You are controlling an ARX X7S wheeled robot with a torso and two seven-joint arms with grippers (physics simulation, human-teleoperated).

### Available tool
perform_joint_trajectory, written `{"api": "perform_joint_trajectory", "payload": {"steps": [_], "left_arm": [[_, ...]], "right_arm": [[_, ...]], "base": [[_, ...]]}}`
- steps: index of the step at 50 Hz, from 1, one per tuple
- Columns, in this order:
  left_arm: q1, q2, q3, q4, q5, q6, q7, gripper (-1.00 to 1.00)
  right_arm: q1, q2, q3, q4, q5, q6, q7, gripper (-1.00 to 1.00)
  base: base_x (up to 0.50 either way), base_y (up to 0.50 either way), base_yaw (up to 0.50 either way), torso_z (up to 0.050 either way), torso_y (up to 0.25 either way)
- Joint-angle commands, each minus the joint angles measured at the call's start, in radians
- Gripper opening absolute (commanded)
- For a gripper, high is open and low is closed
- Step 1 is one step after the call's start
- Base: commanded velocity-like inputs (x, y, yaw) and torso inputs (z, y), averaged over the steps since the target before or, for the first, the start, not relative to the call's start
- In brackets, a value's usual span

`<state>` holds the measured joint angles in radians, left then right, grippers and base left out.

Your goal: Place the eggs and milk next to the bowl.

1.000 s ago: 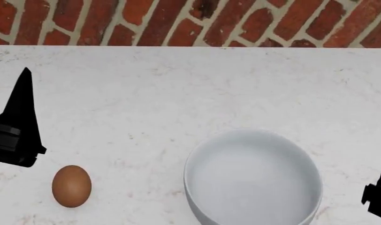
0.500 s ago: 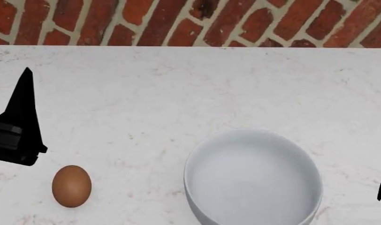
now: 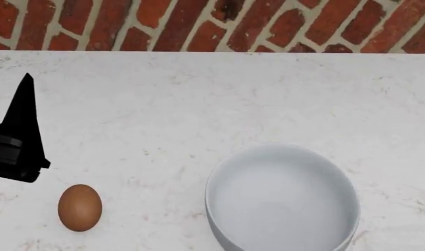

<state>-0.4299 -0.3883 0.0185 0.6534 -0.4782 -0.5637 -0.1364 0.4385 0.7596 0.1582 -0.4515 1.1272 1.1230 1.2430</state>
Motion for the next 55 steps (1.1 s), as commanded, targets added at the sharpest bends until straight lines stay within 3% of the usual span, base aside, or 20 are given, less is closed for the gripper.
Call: {"api": "perform_joint_trajectory", "payload": {"steps": [1, 8, 9, 38, 43, 48, 54, 55], "left_arm": [[-0.001, -0.006, -0.002, 0.003, -0.005, -0.003, -0.006, 1.00], [0.001, -0.006, 0.003, -0.002, -0.003, 0.003, -0.006, 1.00], [0.002, -0.006, 0.004, -0.004, -0.002, 0.006, -0.005, 1.00], [0.002, -0.009, 0.020, -0.004, -0.004, 0.013, -0.012, 1.00], [0.002, -0.011, 0.022, 0.001, -0.005, 0.012, -0.014, 1.00], [-0.004, -0.014, 0.023, 0.010, -0.010, 0.002, -0.019, 1.00], [-0.007, -0.016, 0.025, 0.016, -0.015, -0.005, -0.024, 1.00], [-0.008, -0.016, 0.025, 0.017, -0.016, -0.006, -0.025, 1.00]], "right_arm": [[-0.005, -0.001, -0.023, 0.046, -0.044, -0.030, -0.037, 1.00], [-0.003, 0.003, -0.024, 0.039, -0.042, -0.026, -0.033, 1.00], [-0.003, 0.005, -0.023, 0.037, -0.042, -0.024, -0.031, -1.00], [0.111, 0.046, -0.066, -0.065, 0.017, 0.025, -0.059, -1.00], [0.103, 0.064, -0.062, -0.097, 0.024, 0.002, -0.107, -1.00], [0.076, 0.073, -0.083, -0.129, -0.021, -0.102, -0.277, -1.00], [0.083, 0.083, -0.082, -0.140, 0.003, -0.114, -0.328, -1.00], [0.063, 0.081, -0.074, -0.155, -0.018, -0.172, -0.403, -1.00]], "base": [[0.00, 0.00, 0.00, 0.000, 0.000], [0.00, 0.00, 0.00, 0.000, 0.000], [0.00, 0.00, 0.00, 0.000, 0.000], [0.00, 0.00, 0.00, 0.000, 0.000], [0.00, 0.00, 0.00, 0.000, 0.002], [0.00, 0.00, 0.00, 0.000, 0.000], [0.00, 0.00, 0.00, 0.000, 0.000], [0.00, 0.00, 0.00, 0.000, 0.000]]}}
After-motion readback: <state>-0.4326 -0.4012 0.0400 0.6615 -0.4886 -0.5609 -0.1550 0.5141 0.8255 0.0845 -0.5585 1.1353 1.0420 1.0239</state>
